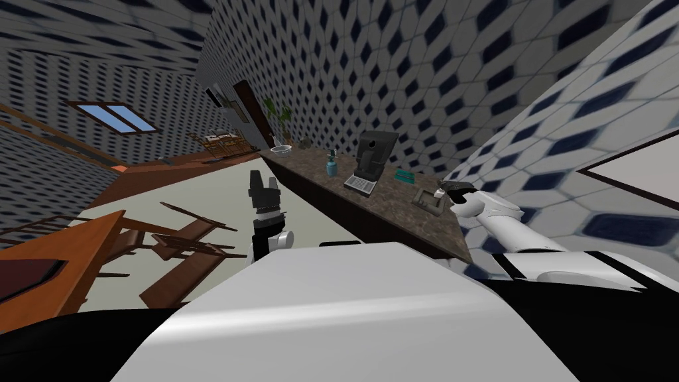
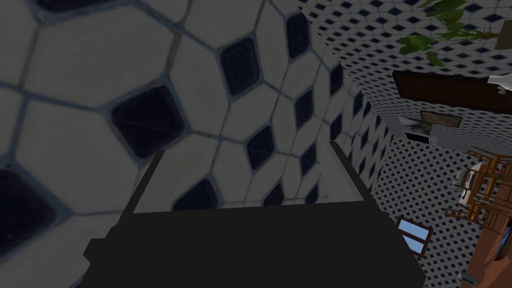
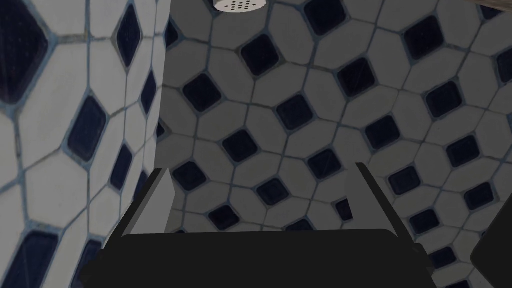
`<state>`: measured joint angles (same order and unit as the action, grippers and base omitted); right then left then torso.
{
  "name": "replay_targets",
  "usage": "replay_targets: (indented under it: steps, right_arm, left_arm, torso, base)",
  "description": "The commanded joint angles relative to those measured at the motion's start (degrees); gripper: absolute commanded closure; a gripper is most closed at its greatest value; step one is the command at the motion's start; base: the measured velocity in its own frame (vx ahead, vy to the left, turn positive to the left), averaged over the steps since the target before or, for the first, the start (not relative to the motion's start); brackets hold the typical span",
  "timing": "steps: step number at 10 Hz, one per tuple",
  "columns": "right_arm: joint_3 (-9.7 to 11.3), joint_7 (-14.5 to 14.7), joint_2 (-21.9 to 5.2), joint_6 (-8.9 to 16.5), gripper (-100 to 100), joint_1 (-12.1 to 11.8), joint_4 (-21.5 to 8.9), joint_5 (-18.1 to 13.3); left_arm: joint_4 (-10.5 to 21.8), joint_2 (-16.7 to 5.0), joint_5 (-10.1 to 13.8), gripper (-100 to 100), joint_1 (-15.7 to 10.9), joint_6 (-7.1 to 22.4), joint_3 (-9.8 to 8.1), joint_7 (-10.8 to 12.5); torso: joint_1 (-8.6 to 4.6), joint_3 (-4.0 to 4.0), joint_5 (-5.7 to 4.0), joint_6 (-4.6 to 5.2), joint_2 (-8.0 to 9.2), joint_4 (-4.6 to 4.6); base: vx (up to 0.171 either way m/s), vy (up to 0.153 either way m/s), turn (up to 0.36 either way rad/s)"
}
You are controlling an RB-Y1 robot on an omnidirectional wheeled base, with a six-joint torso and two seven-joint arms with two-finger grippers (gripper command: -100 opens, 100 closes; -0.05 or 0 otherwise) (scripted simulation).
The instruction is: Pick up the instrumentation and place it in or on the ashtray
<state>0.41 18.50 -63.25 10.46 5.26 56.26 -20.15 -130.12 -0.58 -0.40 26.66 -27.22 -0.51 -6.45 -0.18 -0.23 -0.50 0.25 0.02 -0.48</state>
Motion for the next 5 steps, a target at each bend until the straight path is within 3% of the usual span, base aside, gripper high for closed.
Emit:
replay_targets:
  steps: [1,2,5]
  right_arm:
    - [0.0,0.0,0.0,0.0,-100,0.0,0.0,0.0]
    - [0.1,-0.1,-0.2,0.1,0,-0.1,0.1,0.2]
    - [0.1,-0.1,-0.2,0.1,0,-0.1,0.1,0.2]
  left_arm:
    - [0.0,0.0,0.0,0,0.0,0.0,0.00,0.0]
    - [0.0,0.0,0.0,0,0.0,0.0,0.00,0.0]
    - [0.0,0.0,0.0,0,0.0,0.0,-0.01,0.0]
  torso:
    - [0.00,0.00,0.00,0.00,0.00,0.00]
    - [-0.10,-0.03,-0.03,0.02,-0.05,-0.01]
    - [-0.21,-0.07,-0.07,0.01,-0.11,-0.03]
  base:
    - [-0.010,0.020,0.011]
    - [0.000,0.000,0.000]
    - [0.000,0.000,0.000]
